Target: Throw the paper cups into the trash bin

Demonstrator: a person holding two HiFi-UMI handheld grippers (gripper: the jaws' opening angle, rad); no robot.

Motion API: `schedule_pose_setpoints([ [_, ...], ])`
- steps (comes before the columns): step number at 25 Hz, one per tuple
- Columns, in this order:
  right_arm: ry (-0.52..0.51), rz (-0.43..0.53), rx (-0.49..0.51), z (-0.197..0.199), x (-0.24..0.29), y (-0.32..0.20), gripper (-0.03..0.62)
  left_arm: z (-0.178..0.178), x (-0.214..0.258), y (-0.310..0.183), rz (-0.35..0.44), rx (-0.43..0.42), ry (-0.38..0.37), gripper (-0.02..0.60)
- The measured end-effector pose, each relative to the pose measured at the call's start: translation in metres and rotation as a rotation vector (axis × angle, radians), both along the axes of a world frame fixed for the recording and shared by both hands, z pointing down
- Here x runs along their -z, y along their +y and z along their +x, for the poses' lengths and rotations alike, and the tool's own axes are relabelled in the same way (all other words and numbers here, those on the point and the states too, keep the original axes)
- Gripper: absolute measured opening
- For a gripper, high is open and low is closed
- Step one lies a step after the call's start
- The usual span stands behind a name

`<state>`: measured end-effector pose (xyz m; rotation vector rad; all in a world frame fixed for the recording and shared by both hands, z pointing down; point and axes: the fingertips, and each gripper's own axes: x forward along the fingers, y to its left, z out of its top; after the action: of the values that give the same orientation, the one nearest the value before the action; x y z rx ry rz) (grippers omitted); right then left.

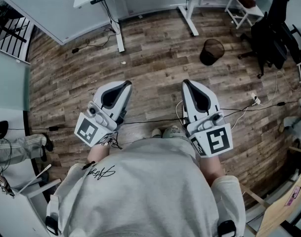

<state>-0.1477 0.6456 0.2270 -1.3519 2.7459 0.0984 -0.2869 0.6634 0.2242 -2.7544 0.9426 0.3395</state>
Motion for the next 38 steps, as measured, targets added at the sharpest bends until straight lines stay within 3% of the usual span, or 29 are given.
schedule_pose_setpoints([
  [20, -0.033, 0.043, -0.031, 0.004, 0.017, -0.001, 0.011, -0.011, 0.009, 0.008, 0.029, -0.009, 0.017, 0.003],
  [28, 0.023, 0.015, -0.048, 0.002, 0.002, 0.014, 0.012, -0.024, 0.001, 0.015, 0.003, 0.014, 0.024, 0.003],
  [38, 0.021, 0.003, -0.041, 0.011, -0.011, -0.019, 0.012, -0.023, -0.011, -0.019, -0.011, 0.032, -0.001, 0.003],
])
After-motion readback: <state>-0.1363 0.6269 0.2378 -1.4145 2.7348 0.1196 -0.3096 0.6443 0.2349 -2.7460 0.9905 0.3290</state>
